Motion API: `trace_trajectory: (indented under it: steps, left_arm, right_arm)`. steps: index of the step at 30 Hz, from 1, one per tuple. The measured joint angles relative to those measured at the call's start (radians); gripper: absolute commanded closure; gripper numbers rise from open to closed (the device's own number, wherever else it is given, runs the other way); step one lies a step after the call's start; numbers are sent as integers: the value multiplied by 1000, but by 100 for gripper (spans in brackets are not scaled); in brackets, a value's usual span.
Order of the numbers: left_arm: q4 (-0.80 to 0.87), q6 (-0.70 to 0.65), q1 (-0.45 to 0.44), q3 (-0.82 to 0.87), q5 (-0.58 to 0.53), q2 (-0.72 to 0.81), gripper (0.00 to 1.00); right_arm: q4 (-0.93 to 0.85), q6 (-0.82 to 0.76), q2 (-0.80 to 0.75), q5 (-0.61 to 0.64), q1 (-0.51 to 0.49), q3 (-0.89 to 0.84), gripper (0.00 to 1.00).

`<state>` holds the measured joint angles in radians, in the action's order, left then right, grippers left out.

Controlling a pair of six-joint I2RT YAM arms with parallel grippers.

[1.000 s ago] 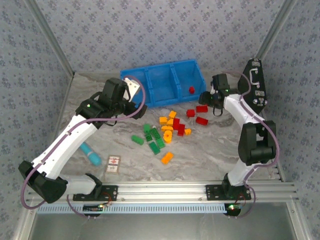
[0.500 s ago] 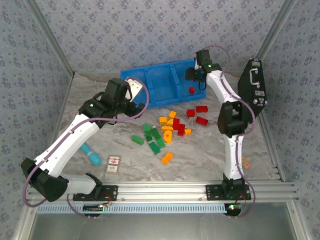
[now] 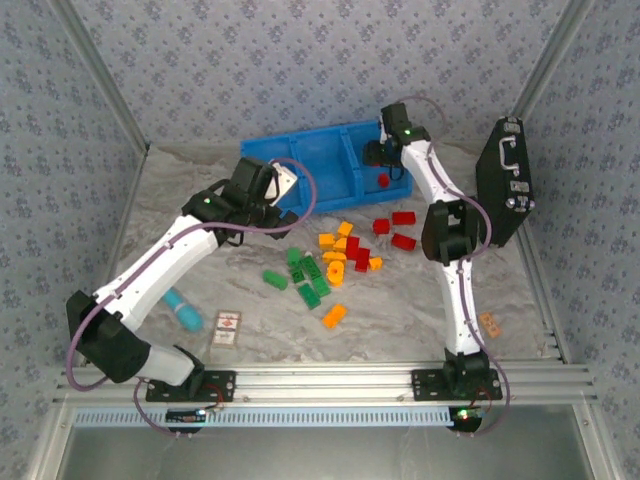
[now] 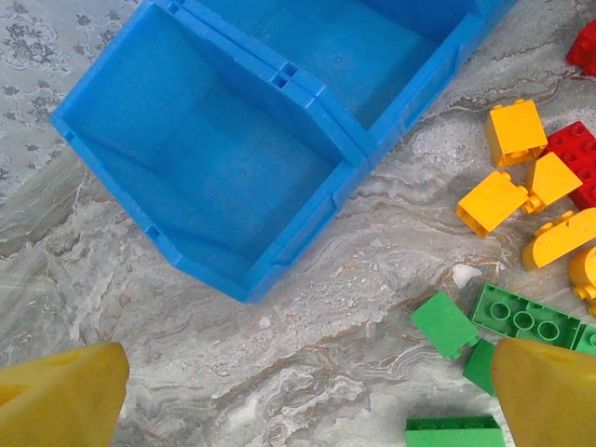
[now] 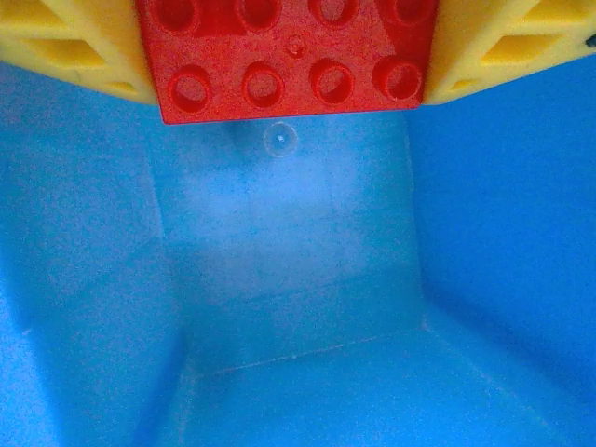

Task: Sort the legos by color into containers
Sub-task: Place the lego in the container, then pick up the lego from the center of the table.

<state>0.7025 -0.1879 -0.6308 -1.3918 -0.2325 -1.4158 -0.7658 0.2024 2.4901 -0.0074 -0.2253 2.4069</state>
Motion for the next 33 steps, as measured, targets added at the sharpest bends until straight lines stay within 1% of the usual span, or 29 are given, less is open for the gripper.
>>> trace_trajectory:
  steps: [3, 8, 10, 17, 22, 27, 33]
  left_arm:
    - [-7, 1, 0, 0, 0, 2, 0]
    - [-33, 10, 0, 29, 11, 48, 0]
    - [-39, 17, 0, 48, 18, 83, 0]
    - [-50, 63, -7, 100, 50, 236, 0]
    - [-52, 96, -7, 130, 73, 338, 0]
    - [-51, 127, -7, 144, 92, 371, 0]
    - [-42, 148, -7, 151, 103, 375, 0]
  right_arm:
    - [2, -16, -35, 0, -10, -55, 21]
    - [12, -20, -154, 0, -17, -184, 19]
    - [24, -20, -222, 0, -21, -257, 21]
    - [105, 2, -503, 0, -46, -612, 33]
    - [154, 35, -642, 0, -80, -855, 34]
    - [191, 66, -675, 2, -103, -1002, 31]
    - [213, 87, -675, 20, -104, -1053, 27]
